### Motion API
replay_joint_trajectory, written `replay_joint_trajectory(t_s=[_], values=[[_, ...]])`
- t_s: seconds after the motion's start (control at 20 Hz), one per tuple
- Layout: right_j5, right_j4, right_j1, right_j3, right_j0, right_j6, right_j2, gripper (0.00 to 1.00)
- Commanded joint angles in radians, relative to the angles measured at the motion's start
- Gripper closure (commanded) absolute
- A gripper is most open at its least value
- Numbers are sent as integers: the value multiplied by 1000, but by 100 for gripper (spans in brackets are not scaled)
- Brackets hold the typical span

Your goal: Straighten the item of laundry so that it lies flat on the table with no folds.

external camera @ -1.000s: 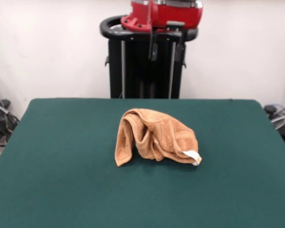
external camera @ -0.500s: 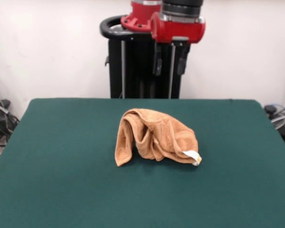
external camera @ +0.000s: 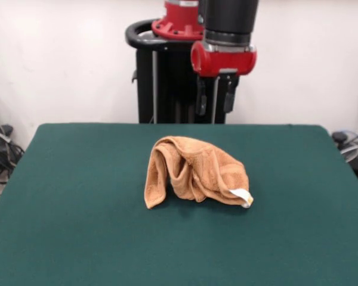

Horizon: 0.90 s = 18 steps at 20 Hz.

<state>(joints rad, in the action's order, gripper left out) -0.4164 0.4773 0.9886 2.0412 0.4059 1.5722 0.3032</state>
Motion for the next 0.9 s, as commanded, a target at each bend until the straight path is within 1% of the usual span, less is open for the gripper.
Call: replay_joint_trajectory(t_s=[0.05, 0.1, 0.35, 0.9], values=[[-14, 85, -108, -48, -36, 22, 11, 0], [-33, 86, -111, -55, -40, 29, 3, 0], [-34, 85, -117, -60, -50, 64, -20, 0], [-56, 77, -111, -44, -51, 74, -34, 0]])
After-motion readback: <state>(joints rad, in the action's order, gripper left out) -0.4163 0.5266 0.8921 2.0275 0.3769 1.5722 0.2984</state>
